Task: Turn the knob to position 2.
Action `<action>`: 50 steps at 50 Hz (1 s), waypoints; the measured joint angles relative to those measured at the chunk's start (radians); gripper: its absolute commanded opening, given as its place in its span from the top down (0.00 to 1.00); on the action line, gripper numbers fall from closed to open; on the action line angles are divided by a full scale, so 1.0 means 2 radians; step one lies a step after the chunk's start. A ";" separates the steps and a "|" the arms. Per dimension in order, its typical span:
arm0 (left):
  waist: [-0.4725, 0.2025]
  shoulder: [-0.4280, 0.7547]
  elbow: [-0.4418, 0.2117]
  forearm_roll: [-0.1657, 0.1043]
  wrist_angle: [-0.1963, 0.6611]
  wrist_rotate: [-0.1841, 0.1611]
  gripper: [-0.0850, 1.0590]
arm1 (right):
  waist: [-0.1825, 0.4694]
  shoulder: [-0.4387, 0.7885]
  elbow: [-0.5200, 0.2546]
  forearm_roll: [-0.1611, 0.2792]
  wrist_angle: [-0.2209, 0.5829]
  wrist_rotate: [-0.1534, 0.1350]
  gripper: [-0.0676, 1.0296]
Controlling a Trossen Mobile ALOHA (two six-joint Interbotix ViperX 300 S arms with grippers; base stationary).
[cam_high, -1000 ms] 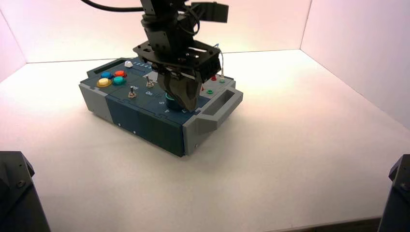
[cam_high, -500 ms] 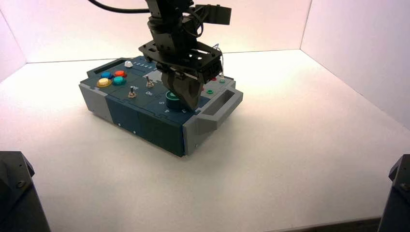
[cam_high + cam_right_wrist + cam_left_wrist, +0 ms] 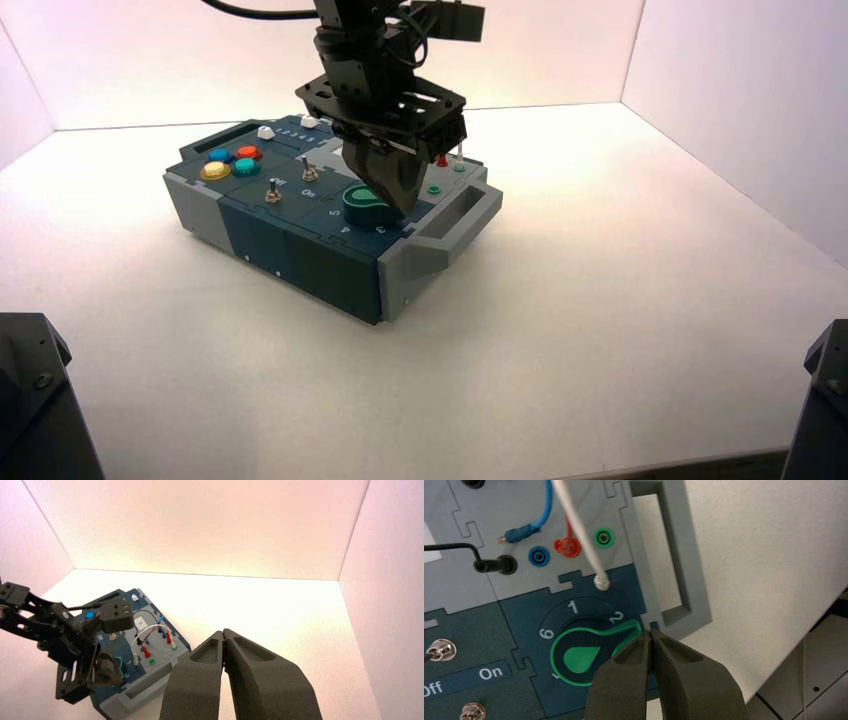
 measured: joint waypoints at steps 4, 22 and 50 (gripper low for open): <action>0.002 0.001 0.000 0.001 0.000 0.000 0.95 | 0.000 0.000 0.000 0.000 0.000 0.000 0.96; 0.003 0.001 0.000 0.002 0.000 0.002 0.95 | 0.000 0.000 0.000 0.000 0.000 0.000 0.96; 0.005 0.005 -0.008 0.005 0.000 0.005 0.95 | 0.000 0.000 0.000 0.000 0.000 0.000 0.96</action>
